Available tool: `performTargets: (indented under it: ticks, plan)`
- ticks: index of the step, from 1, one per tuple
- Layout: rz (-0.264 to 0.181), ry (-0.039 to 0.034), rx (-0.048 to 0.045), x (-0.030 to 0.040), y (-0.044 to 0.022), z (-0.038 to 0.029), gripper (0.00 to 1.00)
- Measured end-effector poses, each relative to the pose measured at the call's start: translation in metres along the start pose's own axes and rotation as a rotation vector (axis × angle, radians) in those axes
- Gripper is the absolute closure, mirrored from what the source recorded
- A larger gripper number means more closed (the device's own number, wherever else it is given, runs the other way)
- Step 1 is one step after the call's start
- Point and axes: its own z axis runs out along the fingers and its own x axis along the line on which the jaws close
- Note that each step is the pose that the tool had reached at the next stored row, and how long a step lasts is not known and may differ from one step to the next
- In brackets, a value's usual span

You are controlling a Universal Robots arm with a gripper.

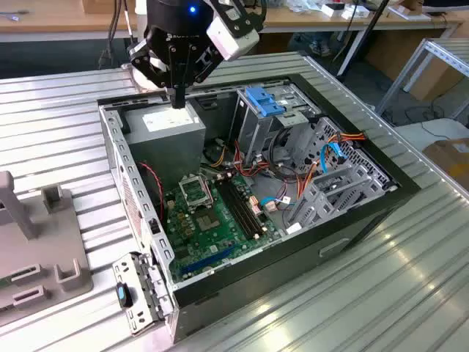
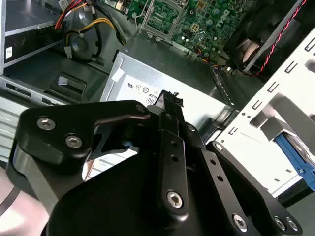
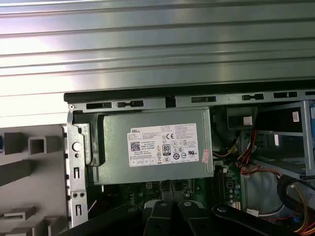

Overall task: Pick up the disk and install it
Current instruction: 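Reach for the disk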

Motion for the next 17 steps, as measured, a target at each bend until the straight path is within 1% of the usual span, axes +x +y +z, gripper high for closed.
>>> performTargets:
  ticks: [12, 14, 17]
  plan:
    - [0.000, 0.0000, 0.0000, 0.0000, 0.0000, 0.0000, 0.89]
    - [0.000, 0.0000, 0.0000, 0.0012, -0.0001, 0.0000, 0.89]
    - [0.000, 0.0001, 0.0000, 0.0058, -0.0005, -0.0002, 0.89]
